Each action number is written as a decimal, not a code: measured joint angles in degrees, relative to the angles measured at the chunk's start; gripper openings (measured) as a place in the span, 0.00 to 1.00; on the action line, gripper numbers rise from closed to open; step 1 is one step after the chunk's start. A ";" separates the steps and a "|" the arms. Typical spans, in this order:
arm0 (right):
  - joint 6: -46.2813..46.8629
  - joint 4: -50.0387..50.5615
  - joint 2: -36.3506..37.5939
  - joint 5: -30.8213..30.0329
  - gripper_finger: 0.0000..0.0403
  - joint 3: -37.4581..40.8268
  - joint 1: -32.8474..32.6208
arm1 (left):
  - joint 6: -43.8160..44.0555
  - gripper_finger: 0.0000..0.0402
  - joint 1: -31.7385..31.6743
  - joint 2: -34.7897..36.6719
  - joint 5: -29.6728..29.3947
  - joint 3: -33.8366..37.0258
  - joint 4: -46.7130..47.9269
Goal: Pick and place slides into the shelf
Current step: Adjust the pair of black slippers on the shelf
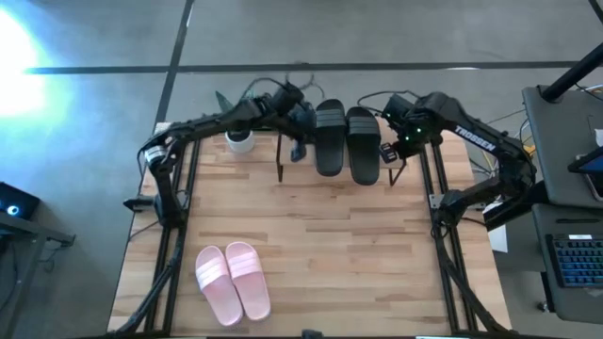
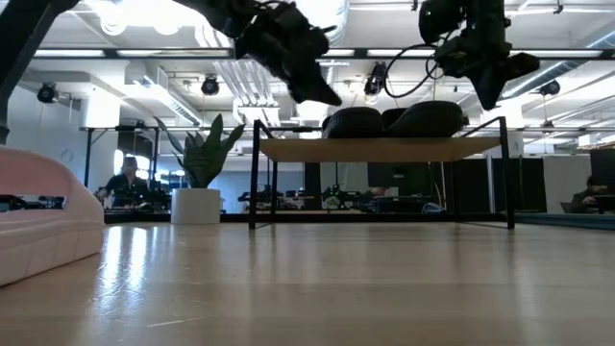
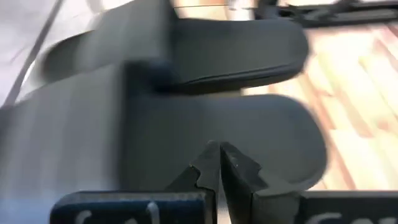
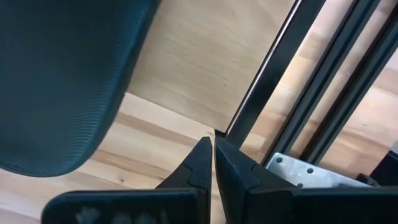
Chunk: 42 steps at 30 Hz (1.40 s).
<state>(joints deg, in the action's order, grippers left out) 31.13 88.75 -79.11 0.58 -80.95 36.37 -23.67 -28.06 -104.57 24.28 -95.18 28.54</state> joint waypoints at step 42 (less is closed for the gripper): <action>17.12 -21.77 -2.82 3.97 0.03 7.87 -26.36 | 2.31 0.00 2.79 -6.41 -7.63 -0.05 -4.52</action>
<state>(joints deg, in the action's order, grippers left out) 48.24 66.98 -81.93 4.55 -73.08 10.01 -21.37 -25.28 -110.98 16.64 -95.22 24.02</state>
